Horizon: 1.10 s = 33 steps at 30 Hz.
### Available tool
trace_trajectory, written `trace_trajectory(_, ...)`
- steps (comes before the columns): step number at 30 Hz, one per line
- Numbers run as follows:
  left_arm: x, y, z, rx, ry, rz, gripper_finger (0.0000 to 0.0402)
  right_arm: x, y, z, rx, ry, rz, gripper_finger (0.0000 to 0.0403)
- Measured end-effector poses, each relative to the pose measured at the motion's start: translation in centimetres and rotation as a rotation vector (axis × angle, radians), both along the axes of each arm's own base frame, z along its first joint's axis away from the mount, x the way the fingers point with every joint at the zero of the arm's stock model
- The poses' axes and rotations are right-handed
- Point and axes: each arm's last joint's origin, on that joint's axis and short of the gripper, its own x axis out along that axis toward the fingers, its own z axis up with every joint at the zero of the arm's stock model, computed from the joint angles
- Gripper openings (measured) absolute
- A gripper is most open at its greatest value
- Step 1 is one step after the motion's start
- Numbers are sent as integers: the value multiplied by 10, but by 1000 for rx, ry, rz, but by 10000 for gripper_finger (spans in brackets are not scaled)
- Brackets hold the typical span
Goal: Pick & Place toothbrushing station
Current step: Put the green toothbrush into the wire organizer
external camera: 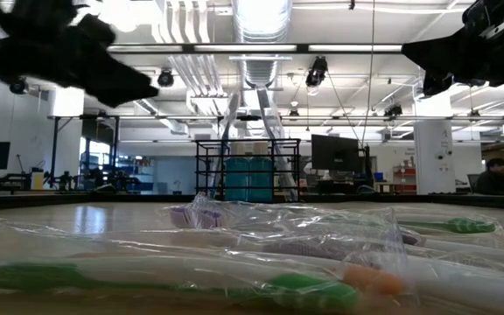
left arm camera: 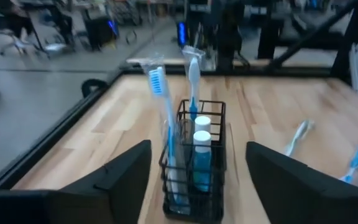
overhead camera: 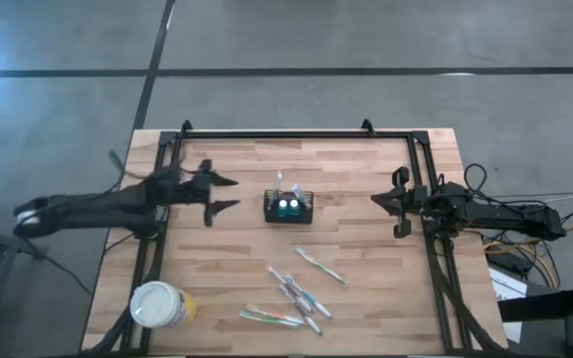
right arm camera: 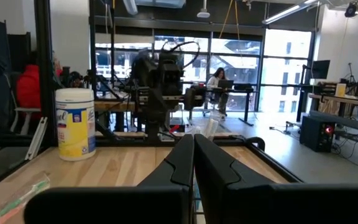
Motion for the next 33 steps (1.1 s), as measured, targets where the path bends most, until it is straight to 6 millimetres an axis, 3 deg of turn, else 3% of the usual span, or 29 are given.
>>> trace_trajectory(4,-22,-7,-20,-38,-71,17,187,0,0,0,-6,5,-1,8)
trace_trajectory(9,-35,-12,-33,-32,-143,-11,43,3,0,-4,-1,39,-1,8)
trace_trajectory(11,-38,-13,-35,-21,-166,-14,14,5,-1,-5,1,58,-2,8)
trace_trajectory(20,-43,-13,-49,18,-81,25,6,10,-2,-10,16,109,-19,8)
trace_trajectory(29,-44,-13,-48,-1,-77,32,6,13,-2,-5,129,118,-11,8)
trace_trajectory(33,-44,-13,-47,-10,-79,32,16,19,-1,0,201,242,6,8)
